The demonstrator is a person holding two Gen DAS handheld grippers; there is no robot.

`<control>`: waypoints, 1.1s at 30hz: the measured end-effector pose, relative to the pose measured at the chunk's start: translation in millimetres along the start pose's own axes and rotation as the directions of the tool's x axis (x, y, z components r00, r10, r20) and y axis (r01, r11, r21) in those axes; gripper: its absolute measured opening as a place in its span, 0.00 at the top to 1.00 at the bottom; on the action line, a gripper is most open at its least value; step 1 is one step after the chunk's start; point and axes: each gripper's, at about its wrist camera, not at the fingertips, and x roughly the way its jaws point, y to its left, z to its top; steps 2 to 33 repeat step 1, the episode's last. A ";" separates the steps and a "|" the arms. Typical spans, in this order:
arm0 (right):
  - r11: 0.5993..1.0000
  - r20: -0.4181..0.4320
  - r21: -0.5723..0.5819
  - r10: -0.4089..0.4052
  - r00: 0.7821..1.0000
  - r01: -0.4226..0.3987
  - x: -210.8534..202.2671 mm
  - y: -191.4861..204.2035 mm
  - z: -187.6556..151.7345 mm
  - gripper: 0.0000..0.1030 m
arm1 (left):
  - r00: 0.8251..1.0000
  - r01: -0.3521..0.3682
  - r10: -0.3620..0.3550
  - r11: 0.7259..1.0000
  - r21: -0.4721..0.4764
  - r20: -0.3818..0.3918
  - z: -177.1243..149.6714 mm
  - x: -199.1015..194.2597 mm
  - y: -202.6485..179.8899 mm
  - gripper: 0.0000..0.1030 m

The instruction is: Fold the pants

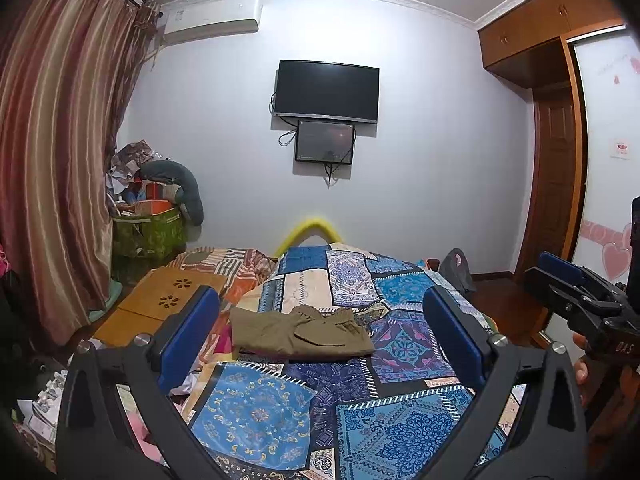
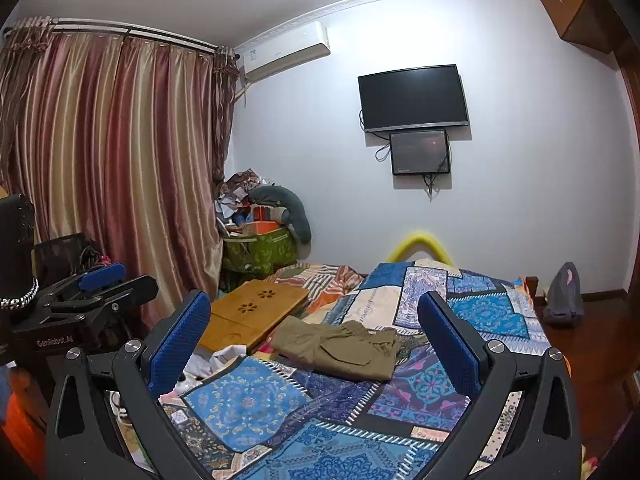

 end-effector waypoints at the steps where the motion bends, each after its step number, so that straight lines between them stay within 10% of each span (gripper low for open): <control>1: 1.000 0.000 0.000 -0.001 1.000 0.001 0.2 0.2 -0.6 0.00 | 1.000 -0.001 0.001 1.000 0.001 -0.001 0.1 0.2 -0.5 0.00; 33: 1.000 0.000 0.000 -0.001 1.000 0.001 0.2 0.2 -0.6 0.00 | 1.000 -0.001 0.001 1.000 0.001 -0.001 0.1 0.2 -0.5 0.00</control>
